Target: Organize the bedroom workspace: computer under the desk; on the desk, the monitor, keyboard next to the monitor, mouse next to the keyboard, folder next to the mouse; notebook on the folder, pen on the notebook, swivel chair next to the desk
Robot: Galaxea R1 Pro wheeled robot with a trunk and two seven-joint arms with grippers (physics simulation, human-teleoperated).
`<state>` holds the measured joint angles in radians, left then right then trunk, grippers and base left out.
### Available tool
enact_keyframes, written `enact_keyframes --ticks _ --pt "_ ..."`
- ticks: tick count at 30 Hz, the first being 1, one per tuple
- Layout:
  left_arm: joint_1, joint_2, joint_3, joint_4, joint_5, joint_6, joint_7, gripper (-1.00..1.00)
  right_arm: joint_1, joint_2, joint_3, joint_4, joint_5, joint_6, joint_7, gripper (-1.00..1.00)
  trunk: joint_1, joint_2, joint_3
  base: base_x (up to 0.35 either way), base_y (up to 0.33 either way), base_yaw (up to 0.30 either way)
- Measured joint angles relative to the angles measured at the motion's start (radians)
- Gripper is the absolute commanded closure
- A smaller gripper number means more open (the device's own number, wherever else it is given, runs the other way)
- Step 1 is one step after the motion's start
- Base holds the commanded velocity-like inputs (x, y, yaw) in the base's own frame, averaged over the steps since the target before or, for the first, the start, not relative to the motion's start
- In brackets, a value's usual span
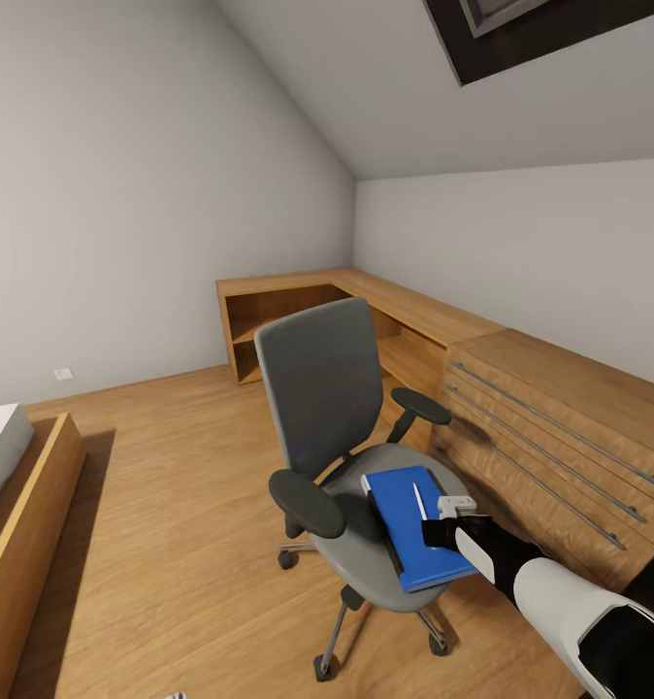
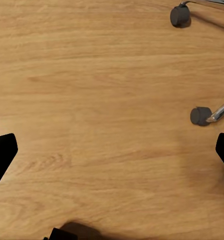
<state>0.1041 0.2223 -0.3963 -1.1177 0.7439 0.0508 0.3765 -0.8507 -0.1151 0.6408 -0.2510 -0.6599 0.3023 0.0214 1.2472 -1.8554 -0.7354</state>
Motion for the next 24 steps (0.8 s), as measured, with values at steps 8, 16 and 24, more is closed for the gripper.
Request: enact_keyframes --ticks 8,16,24 --pt "0.0 0.001 0.005 0.0 -0.004 -0.001 -0.001 -1.0 0.0 -0.001 0.001 -0.001 0.003 0.0 -0.001 1.0 0.0 0.0 0.0 0.0 0.0 0.0" --pt "0.0 0.001 0.006 0.0 -0.004 -0.002 -0.001 -1.0 0.0 -0.001 0.002 -0.001 0.002 0.0 -0.001 1.0 0.0 0.0 0.0 0.0 0.0 0.0" --pt "0.0 -0.001 0.005 0.029 -0.002 -0.002 -0.001 -1.0 0.001 -0.004 0.001 -0.006 0.003 -0.011 -0.001 1.0 -0.027 0.049 0.022 0.0 0.0 0.0"
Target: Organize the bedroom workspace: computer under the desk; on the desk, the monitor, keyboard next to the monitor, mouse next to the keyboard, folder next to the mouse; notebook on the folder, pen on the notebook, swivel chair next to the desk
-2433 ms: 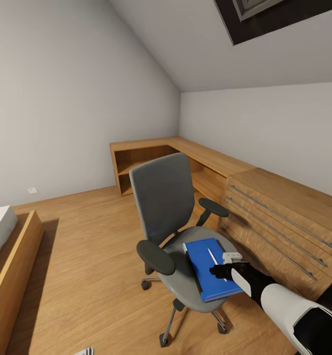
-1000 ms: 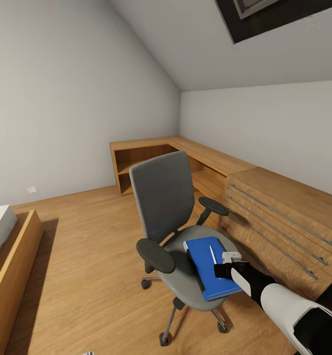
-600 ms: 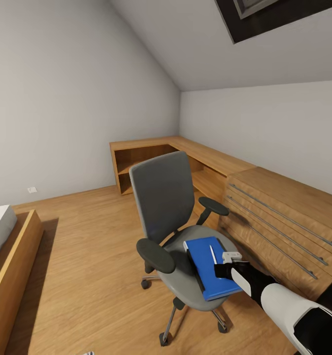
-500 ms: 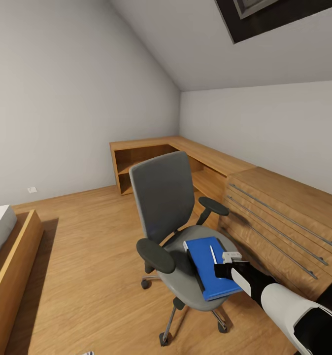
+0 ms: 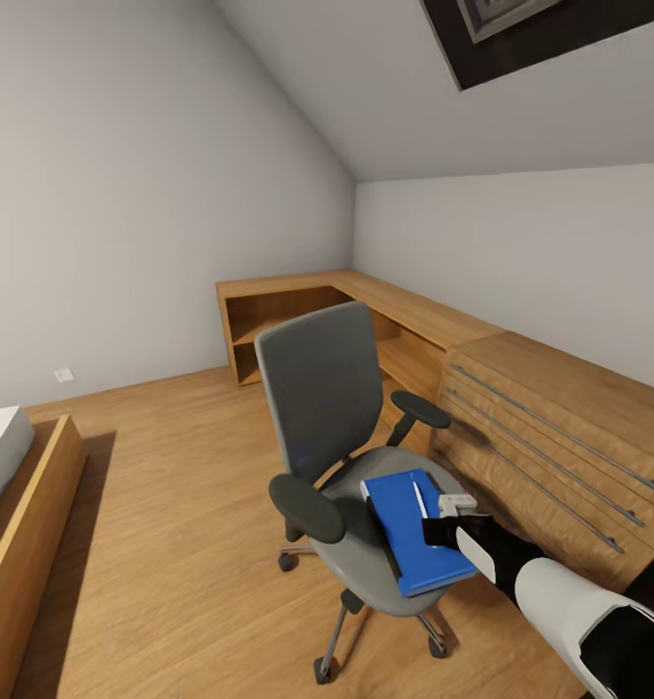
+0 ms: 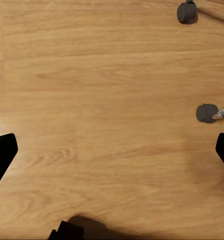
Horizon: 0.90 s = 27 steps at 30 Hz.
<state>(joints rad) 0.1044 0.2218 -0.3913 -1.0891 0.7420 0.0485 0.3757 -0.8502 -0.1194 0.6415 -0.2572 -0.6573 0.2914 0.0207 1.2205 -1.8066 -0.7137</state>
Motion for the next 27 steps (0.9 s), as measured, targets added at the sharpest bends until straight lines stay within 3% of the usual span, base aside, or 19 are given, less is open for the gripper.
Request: enact_keyframes --ticks 4,9,16,22,27 --pt "0.0 0.0 0.001 0.006 -0.003 -0.001 0.003 -1.0 0.0 -0.011 -0.003 -0.058 0.002 -0.051 -0.005 1.0 -0.015 0.028 0.013 0.0 0.0 0.0" --pt "0.0 0.0 0.0 0.007 -0.004 -0.001 0.004 -1.0 0.001 -0.058 -0.011 -0.154 -0.015 -0.056 -0.007 1.0 -0.035 0.063 0.028 0.0 0.0 0.0" --pt "0.0 0.0 -0.003 0.009 -0.005 -0.001 0.005 -1.0 0.004 -0.151 -0.015 -0.328 -0.138 0.021 -0.008 1.0 -0.061 0.112 0.05 0.0 0.0 0.0" --pt "0.0 -0.001 -0.003 0.009 -0.005 -0.001 0.005 -1.0 0.023 -0.201 -0.014 -0.489 -0.164 0.063 -0.017 1.0 -0.084 0.154 0.069 0.0 0.0 0.0" --pt "0.0 -0.002 -0.004 0.009 -0.006 -0.001 0.005 -1.0 0.071 -0.226 -0.016 -0.63 -0.16 0.087 -0.101 1.0 -0.104 0.189 0.085 0.0 0.0 0.0"
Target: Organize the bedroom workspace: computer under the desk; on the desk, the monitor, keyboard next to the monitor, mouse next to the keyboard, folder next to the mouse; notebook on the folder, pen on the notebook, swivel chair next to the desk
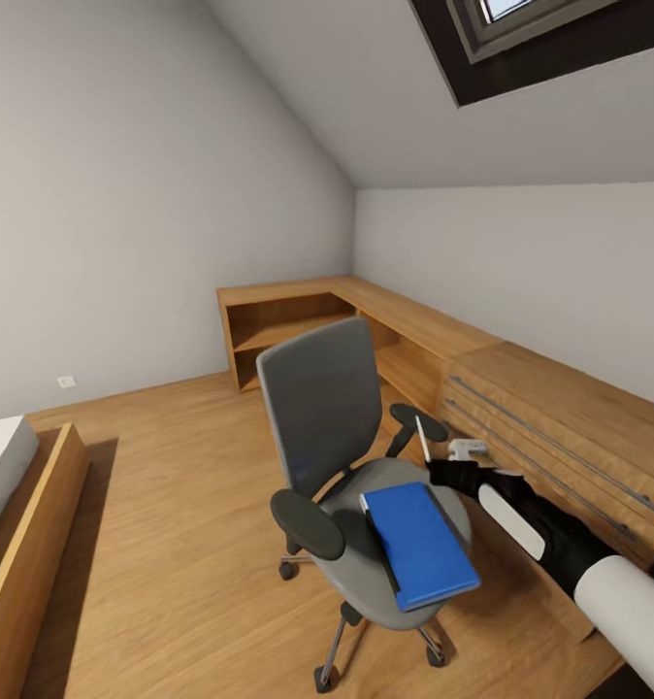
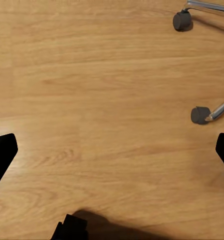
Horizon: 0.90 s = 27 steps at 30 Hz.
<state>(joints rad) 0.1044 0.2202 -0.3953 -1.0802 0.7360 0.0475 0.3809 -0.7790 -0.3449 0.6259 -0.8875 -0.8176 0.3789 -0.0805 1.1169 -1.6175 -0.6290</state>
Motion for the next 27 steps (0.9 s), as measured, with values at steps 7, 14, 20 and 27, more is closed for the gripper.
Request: enact_keyframes --ticks 7,14,20,27 --pt "0.0 0.001 0.001 -0.005 -0.006 -0.064 -0.002 -1.0 0.092 -0.034 0.001 -0.231 -0.023 0.005 -0.189 1.0 -0.027 0.049 0.022 0.0 0.0 0.0" --pt "0.0 0.001 -0.019 -0.006 -0.009 -0.178 -0.003 -1.0 0.131 -0.042 0.001 -0.312 -0.038 0.005 -0.232 1.0 -0.054 0.098 0.044 0.0 0.0 0.0" --pt "0.0 0.001 -0.02 -0.006 -0.01 -0.185 -0.003 -1.0 0.133 -0.044 0.001 -0.319 -0.038 0.004 -0.234 1.0 -0.077 0.14 0.063 0.0 0.0 0.0" --pt "0.0 0.001 -0.021 -0.006 -0.01 -0.186 -0.002 -1.0 0.138 -0.062 0.001 -0.351 -0.038 0.003 -0.236 1.0 -0.104 0.189 0.085 0.0 0.0 0.0"
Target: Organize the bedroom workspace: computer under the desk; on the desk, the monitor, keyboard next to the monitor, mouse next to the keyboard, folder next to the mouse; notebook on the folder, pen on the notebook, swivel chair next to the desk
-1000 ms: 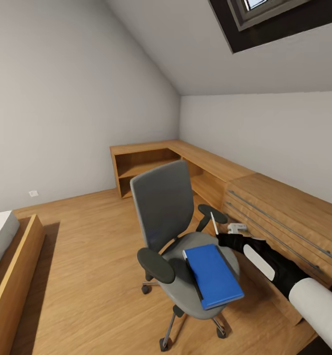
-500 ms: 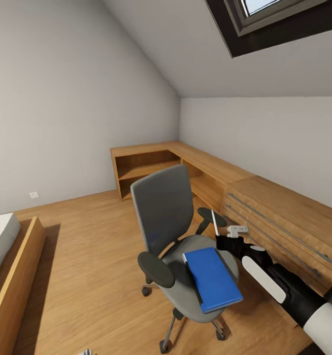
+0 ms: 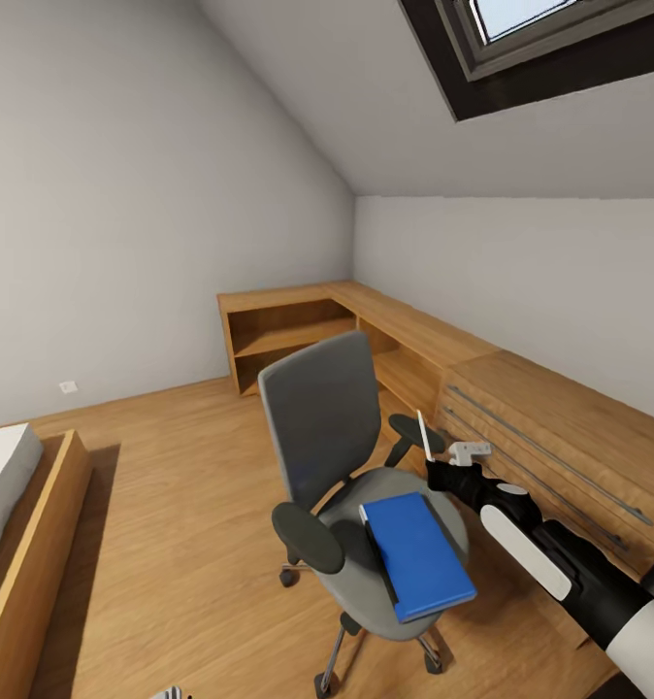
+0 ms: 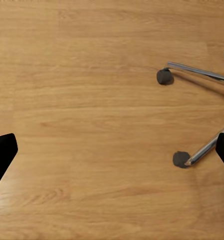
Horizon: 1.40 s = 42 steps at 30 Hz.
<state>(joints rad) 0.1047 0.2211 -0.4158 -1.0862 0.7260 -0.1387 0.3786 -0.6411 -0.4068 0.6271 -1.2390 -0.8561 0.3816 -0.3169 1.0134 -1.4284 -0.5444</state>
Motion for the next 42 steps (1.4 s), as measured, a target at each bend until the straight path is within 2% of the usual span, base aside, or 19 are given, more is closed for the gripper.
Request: enact_keyframes --ticks 10,20,27,38,42 --pt "0.0 0.0 -0.002 0.001 0.001 0.0 0.0 -1.0 0.004 -0.003 0.0 -0.008 -0.006 -0.001 0.0 1.0 -0.038 0.07 0.031 0.0 0.0 0.0" --pt "0.0 -0.001 -0.004 0.002 0.001 0.002 0.0 -1.0 0.015 -0.003 -0.019 -0.043 -0.021 -0.002 -0.008 1.0 -0.077 0.14 0.063 0.0 0.0 0.0" --pt "0.0 0.0 -0.046 0.004 0.003 0.001 0.003 -1.0 0.018 -0.003 -0.02 -0.044 -0.022 -0.003 -0.018 1.0 -0.104 0.189 0.089 0.0 0.0 -0.23" --pt "0.0 -0.001 -0.053 0.004 -0.001 -0.001 0.004 -1.0 0.018 -0.004 -0.02 -0.042 -0.022 -0.005 -0.018 1.0 -0.146 0.266 0.132 0.0 0.0 -0.257" --pt "0.0 -0.001 -0.052 0.003 -0.002 -0.001 0.005 -1.0 0.018 -0.003 -0.02 -0.042 -0.021 -0.005 -0.017 1.0 -0.161 0.294 0.145 0.0 0.0 -0.084"
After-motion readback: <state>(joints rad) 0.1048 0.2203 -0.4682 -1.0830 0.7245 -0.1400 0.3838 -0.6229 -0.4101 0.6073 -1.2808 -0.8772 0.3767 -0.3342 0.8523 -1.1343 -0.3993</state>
